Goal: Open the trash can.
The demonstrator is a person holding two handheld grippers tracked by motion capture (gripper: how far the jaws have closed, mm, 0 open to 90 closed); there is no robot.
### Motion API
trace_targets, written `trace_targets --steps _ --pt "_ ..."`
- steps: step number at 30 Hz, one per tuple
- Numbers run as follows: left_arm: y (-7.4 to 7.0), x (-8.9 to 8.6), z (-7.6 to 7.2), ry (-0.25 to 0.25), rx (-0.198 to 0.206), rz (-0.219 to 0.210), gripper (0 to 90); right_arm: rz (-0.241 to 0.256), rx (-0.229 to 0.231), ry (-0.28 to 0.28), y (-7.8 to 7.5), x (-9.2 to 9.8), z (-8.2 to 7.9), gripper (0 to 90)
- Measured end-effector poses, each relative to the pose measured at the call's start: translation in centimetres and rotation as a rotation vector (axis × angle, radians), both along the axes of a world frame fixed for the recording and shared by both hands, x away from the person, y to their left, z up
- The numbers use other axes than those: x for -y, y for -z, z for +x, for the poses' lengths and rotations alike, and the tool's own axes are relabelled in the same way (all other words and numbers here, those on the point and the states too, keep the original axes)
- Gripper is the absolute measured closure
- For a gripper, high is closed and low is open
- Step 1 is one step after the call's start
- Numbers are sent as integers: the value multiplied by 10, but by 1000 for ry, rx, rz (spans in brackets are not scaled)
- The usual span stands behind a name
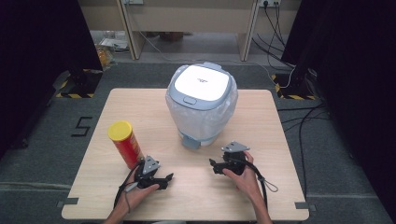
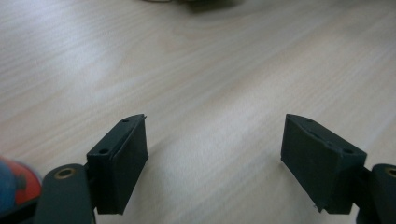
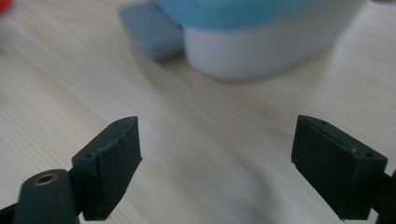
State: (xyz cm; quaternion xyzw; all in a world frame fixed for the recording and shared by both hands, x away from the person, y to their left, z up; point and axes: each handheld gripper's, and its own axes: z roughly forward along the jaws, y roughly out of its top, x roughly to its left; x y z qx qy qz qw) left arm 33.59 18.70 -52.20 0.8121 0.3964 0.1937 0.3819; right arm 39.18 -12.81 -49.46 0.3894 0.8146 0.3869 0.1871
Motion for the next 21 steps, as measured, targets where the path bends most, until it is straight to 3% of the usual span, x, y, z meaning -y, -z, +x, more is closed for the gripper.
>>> trace_targets --steps 4,9,15,21 --pt "1 -7 -5 6 -18 17 204 10 37 -80 -9 -28 2 175" --pt "2 -16 -14 -3 -39 -1 189 34 84 -150 -12 -59 9 196" --pt "2 -24 -20 1 -41 0 182 47 67 -195 -3 -86 19 207" --pt "2 -24 -20 3 -41 0 175 8 68 -215 9 -99 29 212"
